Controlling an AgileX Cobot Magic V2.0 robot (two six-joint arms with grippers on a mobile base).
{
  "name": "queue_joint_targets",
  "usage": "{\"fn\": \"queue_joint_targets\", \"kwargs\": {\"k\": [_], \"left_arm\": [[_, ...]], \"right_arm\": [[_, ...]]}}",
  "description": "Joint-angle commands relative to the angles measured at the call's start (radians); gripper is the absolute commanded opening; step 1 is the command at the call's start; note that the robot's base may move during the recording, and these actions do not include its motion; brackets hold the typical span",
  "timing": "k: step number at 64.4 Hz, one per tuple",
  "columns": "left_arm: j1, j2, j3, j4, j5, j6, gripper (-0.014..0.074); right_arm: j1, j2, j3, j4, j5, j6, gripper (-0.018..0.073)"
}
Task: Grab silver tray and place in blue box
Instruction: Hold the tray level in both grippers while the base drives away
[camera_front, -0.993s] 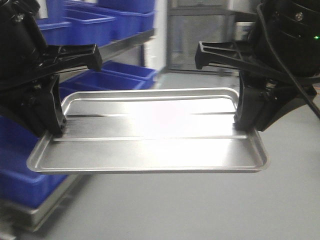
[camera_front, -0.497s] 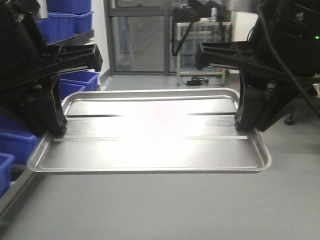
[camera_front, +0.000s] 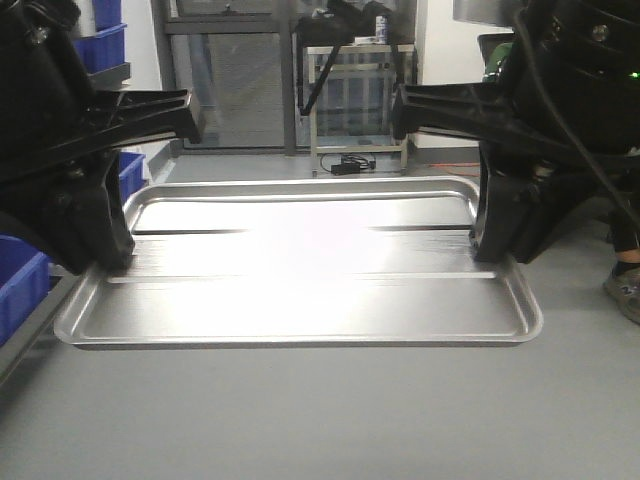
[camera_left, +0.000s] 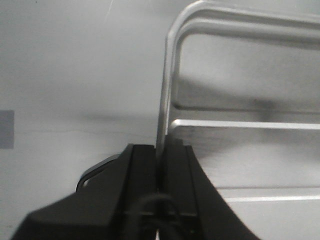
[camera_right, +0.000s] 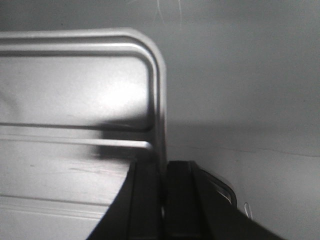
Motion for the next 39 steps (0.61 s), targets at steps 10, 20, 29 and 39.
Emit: {"fn": "queue_joint_targets", "kwargs": {"k": [10, 20, 29, 39], "left_arm": [[0.000, -0.028, -0.022, 0.039, 0.002, -0.014, -0.0104], [0.000, -0.028, -0.022, 0.039, 0.002, -0.014, -0.0104], [0.000, -0.028, -0.022, 0.039, 0.002, -0.014, -0.0104], [0.000, -0.028, -0.022, 0.039, 0.002, -0.014, -0.0104]], "right_arm": [[-0.006, -0.039, -0.020, -0.047, 0.011, -0.002, 0.0057], [-0.006, -0.039, -0.020, -0.047, 0.011, -0.002, 0.0057], [-0.006, -0.039, -0.020, -0.047, 0.012, -0.002, 0.0057], [-0.006, -0.039, -0.020, -0.047, 0.012, -0.002, 0.0057]]}}
